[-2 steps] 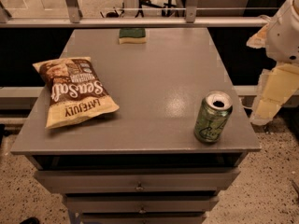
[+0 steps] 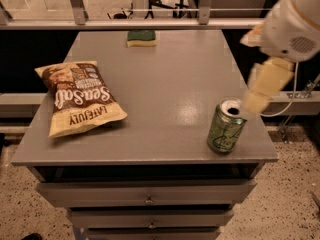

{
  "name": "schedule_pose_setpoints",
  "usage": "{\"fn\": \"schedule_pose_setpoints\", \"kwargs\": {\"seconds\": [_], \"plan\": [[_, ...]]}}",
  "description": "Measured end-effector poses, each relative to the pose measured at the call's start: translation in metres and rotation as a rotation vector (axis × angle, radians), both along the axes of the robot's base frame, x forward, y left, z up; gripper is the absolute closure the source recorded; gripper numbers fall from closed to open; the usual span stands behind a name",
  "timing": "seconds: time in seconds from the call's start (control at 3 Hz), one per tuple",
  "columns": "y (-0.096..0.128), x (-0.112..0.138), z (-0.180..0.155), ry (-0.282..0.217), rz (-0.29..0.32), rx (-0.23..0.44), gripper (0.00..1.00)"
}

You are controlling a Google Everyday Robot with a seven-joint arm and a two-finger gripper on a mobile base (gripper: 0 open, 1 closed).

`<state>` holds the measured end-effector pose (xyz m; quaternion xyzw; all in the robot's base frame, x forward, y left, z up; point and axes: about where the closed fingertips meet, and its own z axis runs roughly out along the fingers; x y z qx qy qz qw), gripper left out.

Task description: Move brown chip bag near sponge

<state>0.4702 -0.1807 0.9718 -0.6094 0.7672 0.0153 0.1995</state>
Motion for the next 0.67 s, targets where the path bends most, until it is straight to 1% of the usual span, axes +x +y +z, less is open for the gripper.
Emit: {"fn": "schedule_pose_setpoints", "kwargs": {"seconds": [0.33,0.67], "plan": [[0.092,0.048,-0.010,0.037,0.062,0.180,0.00],[0.170,0.061,-0.002,0.076,0.097,0.311,0.00]]}}
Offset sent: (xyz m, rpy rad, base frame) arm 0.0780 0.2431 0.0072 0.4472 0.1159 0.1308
